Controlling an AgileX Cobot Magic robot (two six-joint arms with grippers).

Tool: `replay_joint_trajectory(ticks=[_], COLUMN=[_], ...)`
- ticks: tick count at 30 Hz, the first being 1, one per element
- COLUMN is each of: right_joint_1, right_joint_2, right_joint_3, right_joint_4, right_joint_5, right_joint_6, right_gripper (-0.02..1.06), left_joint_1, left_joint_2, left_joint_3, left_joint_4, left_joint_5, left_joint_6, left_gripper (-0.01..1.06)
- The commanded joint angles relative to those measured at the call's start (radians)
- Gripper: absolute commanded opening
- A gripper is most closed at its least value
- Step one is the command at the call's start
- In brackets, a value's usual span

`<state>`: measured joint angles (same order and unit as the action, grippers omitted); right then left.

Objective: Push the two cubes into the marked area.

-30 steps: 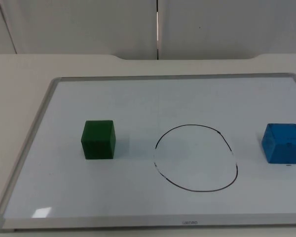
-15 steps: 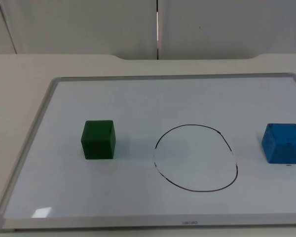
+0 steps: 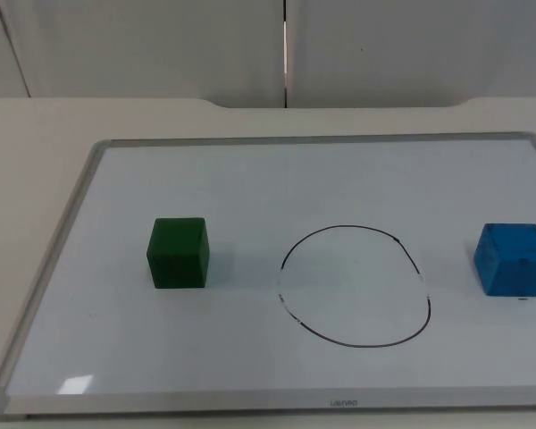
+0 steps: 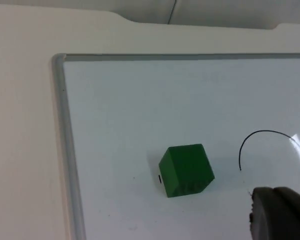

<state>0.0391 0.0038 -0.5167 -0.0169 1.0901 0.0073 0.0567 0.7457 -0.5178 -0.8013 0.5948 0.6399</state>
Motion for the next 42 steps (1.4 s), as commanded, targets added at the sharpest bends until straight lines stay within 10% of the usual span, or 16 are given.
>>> replay_joint_trajectory(ticks=[1, 25, 34, 42], right_joint_1=[-0.007, -0.007, -0.007, -0.006], right_joint_2=[-0.004, -0.004, -0.004, -0.004], right_joint_3=[0.000, 0.000, 0.000, 0.000], right_joint_4=[0.002, 0.002, 0.002, 0.002], right_joint_5=[-0.012, -0.012, -0.012, -0.012], right_joint_6=[0.004, 0.004, 0.004, 0.004], right_gripper=[1.05, 1.05, 1.05, 1.05], left_joint_1=[0.001, -0.022, -0.350, -0.400], left_joint_2=[0.002, 0.286, 0.538, 0.726], left_joint_3=[-0.005, -0.005, -0.009, -0.094], left_joint_4=[-0.071, -0.467, -0.551, -0.551], left_joint_5=[-0.005, -0.053, -0.467, -0.527], left_joint_6=[0.052, 0.418, 0.506, 0.506], left_gripper=[0.00, 0.00, 0.00, 0.00])
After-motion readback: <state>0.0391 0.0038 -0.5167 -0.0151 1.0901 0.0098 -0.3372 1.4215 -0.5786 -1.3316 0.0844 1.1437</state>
